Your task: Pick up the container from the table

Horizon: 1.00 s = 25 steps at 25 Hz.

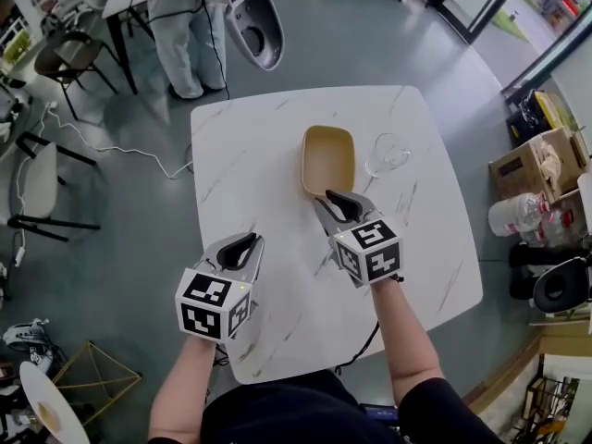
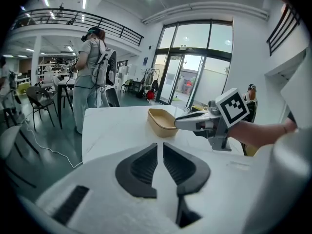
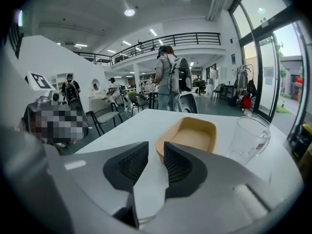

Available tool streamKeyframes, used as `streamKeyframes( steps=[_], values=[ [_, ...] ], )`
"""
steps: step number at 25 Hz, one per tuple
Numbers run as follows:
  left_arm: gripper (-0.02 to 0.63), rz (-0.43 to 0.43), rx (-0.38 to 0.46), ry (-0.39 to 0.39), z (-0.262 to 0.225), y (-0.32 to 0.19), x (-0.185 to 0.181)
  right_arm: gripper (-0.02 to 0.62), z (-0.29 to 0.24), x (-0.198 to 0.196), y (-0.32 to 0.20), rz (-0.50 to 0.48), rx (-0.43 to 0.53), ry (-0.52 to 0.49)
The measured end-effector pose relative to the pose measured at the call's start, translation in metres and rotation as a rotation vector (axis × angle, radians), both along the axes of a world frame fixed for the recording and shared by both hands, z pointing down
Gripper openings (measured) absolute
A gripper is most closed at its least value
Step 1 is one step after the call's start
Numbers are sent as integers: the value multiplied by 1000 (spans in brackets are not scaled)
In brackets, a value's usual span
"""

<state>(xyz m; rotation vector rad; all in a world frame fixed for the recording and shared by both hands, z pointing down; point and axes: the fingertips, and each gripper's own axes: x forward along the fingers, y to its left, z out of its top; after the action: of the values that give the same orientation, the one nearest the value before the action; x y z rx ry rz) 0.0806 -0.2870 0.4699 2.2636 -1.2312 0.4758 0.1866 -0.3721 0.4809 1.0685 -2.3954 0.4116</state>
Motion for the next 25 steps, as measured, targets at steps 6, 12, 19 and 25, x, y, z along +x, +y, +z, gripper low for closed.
streamKeyframes(
  steps=[6, 12, 19, 25],
  values=[
    [46, 9, -19, 6, 6, -24, 1, 118, 11, -12, -14, -58, 7, 89],
    [51, 11, -22, 24, 9, -36, 0, 144, 19, -23, -27, -154, 35, 247],
    [57, -3, -27, 13, 14, -42, -9, 139, 47, -27, -25, -262, -19, 442],
    [57, -20, -36, 8, 17, -42, -19, 58, 50, -25, -30, -255, 6, 506]
  ],
)
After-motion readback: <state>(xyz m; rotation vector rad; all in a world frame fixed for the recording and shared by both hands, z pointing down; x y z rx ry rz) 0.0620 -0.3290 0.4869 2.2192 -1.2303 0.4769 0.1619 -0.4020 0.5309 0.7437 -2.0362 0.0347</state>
